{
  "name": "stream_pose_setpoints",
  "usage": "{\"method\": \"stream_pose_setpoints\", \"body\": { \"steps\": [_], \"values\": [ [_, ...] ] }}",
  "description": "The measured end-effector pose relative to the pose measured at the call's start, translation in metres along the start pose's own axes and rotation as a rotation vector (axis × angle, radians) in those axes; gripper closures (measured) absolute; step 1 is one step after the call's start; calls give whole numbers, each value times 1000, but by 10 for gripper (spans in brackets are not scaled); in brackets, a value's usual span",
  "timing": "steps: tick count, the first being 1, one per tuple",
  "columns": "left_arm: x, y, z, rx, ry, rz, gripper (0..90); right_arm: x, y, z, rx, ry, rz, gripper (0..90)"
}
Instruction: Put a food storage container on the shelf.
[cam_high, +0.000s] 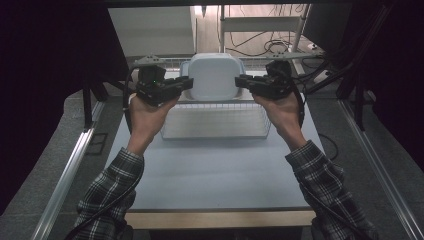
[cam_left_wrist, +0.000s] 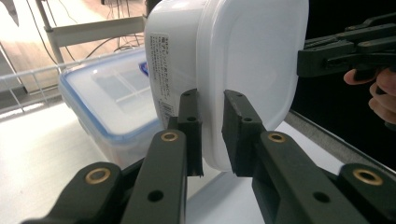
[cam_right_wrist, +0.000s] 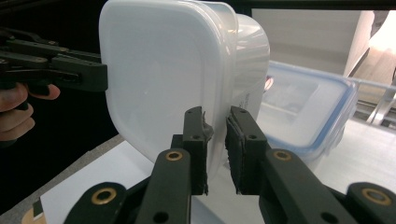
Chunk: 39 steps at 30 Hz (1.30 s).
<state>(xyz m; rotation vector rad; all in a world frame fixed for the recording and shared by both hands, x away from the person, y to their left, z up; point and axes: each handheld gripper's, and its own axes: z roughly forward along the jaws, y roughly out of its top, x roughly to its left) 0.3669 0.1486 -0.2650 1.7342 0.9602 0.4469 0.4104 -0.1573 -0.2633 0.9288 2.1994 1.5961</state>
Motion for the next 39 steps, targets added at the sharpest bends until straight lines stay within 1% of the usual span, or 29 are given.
{"method": "stream_pose_setpoints", "body": {
  "steps": [1,3,8,9,11,12,13,14,15,18,19,21,22,23,24,25,26,27,30,33,34,35,36,37,39],
  "values": [
    [1,3,1,-2,0,-3,786,-2,6,1,-3,-3,1,774],
    [4,8,2,-4,0,-6,787,-2,8,2,-4,-5,0,773],
    [9,18,5,-9,2,-14,787,-8,21,6,-5,-15,8,770],
    [10,20,6,-11,-1,-21,787,-11,24,9,-4,-19,12,768],
    [13,22,8,-8,-4,-24,786,-13,26,11,1,-21,14,766],
    [14,22,10,-7,-8,-36,786,-13,26,11,1,-21,14,766],
    [18,22,12,-3,-15,-42,783,-16,28,13,13,-19,26,764],
    [18,22,12,-3,-15,-42,781,-16,28,13,13,-19,26,764],
    [20,22,14,-1,-19,-52,781,-17,28,15,15,-17,31,763],
    [24,21,17,-9,-24,-64,774,-21,28,19,22,-11,43,761],
    [26,20,18,-19,-28,-73,761,-22,29,21,16,-8,49,758],
    [27,20,19,-22,-27,-73,754,-22,29,21,16,-8,49,757],
    [28,20,20,-23,-29,-75,735,-22,31,22,15,-5,54,754],
    [30,21,22,-31,-38,-80,700,-22,32,24,17,-16,45,738],
    [30,21,22,-31,-38,-80,690,-22,32,24,17,-16,45,738],
    [30,21,24,-26,-34,-78,678,-21,34,26,23,-34,34,714],
    [30,21,24,-26,-34,-78,672,-21,34,26,23,-34,34,714],
    [32,21,26,-21,-25,-78,668,-20,35,29,25,-45,22,699],
    [34,22,29,-24,-26,-86,654,-20,36,31,22,-47,26,691],
    [38,23,33,-11,-33,-93,645,-21,38,34,25,-48,29,676],
    [39,23,34,2,-30,-92,620,-22,38,35,28,-48,34,668],
    [39,24,37,11,-25,-88,575,-22,39,37,32,-50,37,654],
    [39,24,38,15,-22,-84,575,-22,39,37,32,-50,37,654],
    [40,25,40,16,-21,-84,544,-23,40,39,38,-55,43,626],
    [41,26,43,18,-28,-91,535,-23,41,40,40,-59,47,620]
  ]
}}
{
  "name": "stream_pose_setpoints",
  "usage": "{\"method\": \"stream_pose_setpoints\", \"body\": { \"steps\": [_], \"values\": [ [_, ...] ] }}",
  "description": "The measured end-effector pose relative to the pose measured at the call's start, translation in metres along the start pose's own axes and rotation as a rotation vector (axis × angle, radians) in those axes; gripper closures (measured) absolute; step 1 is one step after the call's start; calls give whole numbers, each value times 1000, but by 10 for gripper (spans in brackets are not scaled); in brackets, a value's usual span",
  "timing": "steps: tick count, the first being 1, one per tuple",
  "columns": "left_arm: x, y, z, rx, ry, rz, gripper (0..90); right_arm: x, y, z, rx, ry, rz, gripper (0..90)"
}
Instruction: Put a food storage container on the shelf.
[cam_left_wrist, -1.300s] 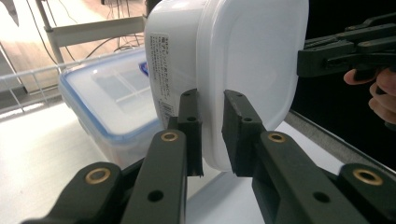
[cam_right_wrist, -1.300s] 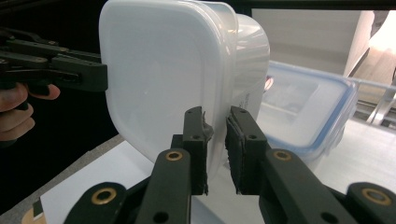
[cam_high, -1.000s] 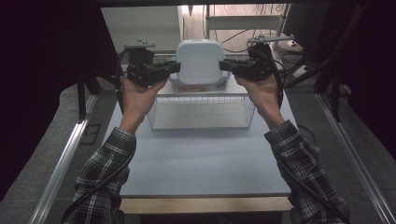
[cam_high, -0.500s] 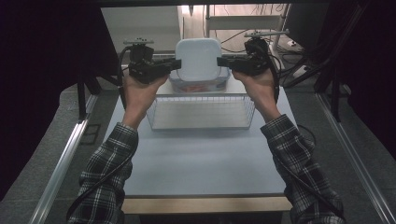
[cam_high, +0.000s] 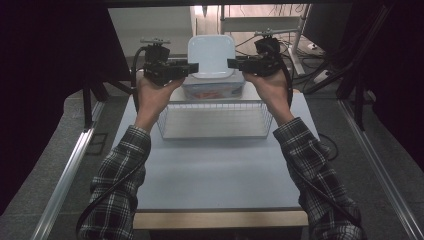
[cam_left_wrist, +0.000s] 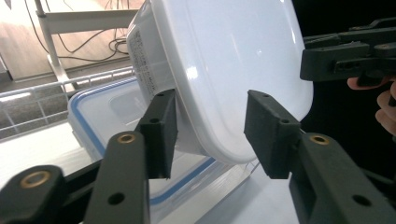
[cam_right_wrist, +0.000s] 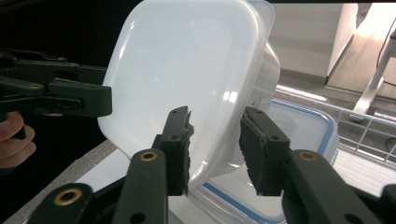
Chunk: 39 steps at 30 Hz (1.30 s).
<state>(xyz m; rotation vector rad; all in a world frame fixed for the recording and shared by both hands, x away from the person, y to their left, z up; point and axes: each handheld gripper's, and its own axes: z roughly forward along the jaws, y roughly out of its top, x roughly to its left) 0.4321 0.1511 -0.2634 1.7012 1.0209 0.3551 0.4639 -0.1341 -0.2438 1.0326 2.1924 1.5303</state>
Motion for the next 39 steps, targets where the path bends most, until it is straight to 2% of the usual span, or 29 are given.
{"method": "stream_pose_setpoints", "body": {
  "steps": [4,10,15,23,27,31,32,34,37,39],
  "values": [
    [3,5,3,8,-1,-16,509,-4,3,3,10,4,23,598],
    [9,12,8,-2,6,-46,436,-5,9,9,3,-48,12,581],
    [16,17,12,-12,26,-68,421,-5,11,12,-4,-55,25,587],
    [16,22,14,-5,32,-61,424,-8,16,16,-13,-75,35,590],
    [15,22,13,-10,27,-43,397,-9,16,15,-22,-65,42,582],
    [13,21,10,-22,14,-34,357,-8,14,13,-34,-45,28,544],
    [11,21,8,-22,9,-22,321,-6,13,11,-40,-35,19,504],
    [9,20,6,-17,-1,2,304,-6,12,10,-41,-31,14,482],
    [4,14,0,-23,-19,46,242,-3,7,5,-39,-9,-16,379],
    [2,9,-2,-17,-29,57,203,-2,1,3,-42,-3,-33,322]
  ]
}}
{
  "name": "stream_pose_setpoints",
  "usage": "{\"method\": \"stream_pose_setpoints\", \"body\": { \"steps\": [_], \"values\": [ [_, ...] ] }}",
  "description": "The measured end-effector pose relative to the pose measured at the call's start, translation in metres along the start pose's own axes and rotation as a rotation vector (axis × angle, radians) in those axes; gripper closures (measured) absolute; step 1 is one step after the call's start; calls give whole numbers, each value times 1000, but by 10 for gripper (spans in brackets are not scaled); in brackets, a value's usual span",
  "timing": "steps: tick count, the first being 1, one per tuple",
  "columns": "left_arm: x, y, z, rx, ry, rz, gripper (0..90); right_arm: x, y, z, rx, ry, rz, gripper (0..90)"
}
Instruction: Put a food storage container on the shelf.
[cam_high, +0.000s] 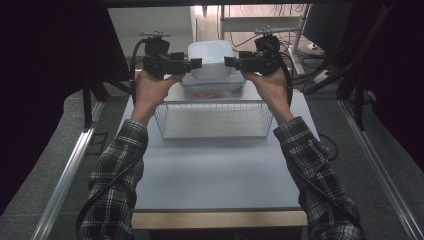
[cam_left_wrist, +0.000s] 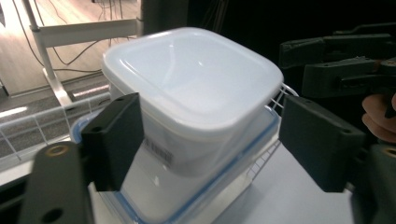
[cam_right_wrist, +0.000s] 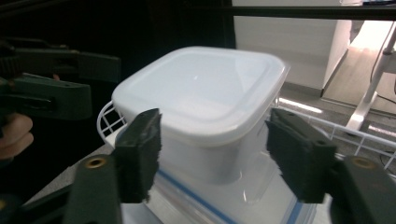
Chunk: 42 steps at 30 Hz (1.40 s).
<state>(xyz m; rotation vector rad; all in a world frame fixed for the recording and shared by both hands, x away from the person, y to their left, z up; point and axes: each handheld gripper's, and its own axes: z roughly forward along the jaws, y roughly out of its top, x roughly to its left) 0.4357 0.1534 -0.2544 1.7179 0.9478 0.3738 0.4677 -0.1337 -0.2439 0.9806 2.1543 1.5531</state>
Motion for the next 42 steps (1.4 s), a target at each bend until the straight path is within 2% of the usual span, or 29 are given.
{"method": "stream_pose_setpoints", "body": {
  "steps": [1,4,9,10,17,20,24,28,36,42],
  "values": [
    [-1,-2,-1,1,-7,0,173,0,-5,-1,6,15,-12,281],
    [-4,-11,-4,9,-11,6,124,1,-12,-3,14,30,-28,242],
    [-11,-30,-7,23,-25,28,78,7,-35,-8,30,57,-60,176],
    [-13,-32,-8,24,-28,35,78,7,-35,-8,30,57,-60,176],
    [-32,-59,-9,36,-24,119,36,15,-58,-15,47,73,-96,120],
    [-37,-69,-9,47,-25,138,31,17,-70,-17,57,84,-103,100],
    [-39,-82,-9,57,-29,147,30,19,-80,-18,70,82,-124,81],
    [-40,-93,-10,61,-37,157,29,20,-90,-20,75,95,-121,70],
    [-43,-118,-13,64,-68,146,24,23,-108,-23,82,115,-130,53],
    [-47,-139,-17,69,-94,151,31,29,-124,-27,94,121,-179,43]
  ]
}}
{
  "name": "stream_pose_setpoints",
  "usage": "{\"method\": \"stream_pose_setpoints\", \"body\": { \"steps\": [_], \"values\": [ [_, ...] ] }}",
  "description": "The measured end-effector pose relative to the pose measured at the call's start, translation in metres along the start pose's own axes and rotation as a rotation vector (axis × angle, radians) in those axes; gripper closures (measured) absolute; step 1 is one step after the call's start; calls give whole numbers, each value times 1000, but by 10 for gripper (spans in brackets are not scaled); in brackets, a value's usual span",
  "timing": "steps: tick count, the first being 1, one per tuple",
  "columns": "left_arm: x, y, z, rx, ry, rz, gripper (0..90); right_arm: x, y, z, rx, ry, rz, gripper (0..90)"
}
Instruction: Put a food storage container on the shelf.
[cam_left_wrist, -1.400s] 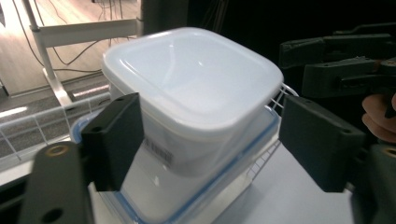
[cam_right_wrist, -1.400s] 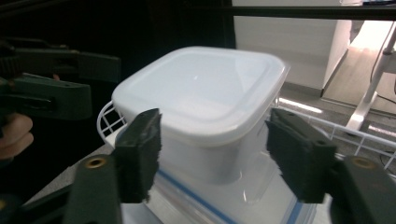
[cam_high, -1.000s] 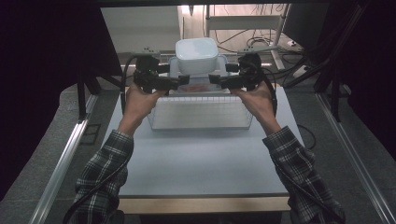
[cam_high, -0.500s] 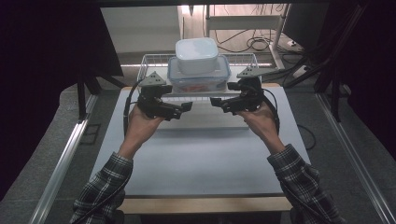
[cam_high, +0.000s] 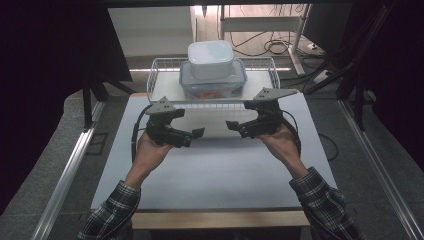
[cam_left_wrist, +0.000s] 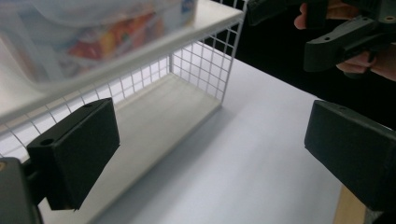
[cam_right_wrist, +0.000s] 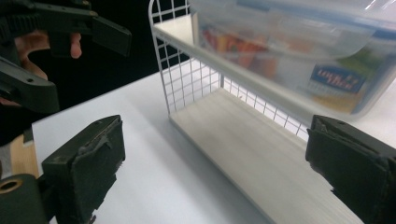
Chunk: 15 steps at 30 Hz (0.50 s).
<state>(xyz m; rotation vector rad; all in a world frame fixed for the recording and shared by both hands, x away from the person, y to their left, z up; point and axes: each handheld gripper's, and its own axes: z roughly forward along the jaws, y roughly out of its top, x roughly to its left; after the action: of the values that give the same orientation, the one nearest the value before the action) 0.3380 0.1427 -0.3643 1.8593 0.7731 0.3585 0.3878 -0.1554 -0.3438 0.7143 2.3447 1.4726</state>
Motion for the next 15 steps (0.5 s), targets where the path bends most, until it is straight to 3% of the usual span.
{"method": "stream_pose_setpoints", "body": {
  "steps": [8,15],
  "values": [
    [-13,-26,-2,24,22,43,26,7,-25,-5,20,15,-8,32],
    [-19,-58,-2,30,33,21,25,9,-60,-9,49,9,11,29]
  ]
}}
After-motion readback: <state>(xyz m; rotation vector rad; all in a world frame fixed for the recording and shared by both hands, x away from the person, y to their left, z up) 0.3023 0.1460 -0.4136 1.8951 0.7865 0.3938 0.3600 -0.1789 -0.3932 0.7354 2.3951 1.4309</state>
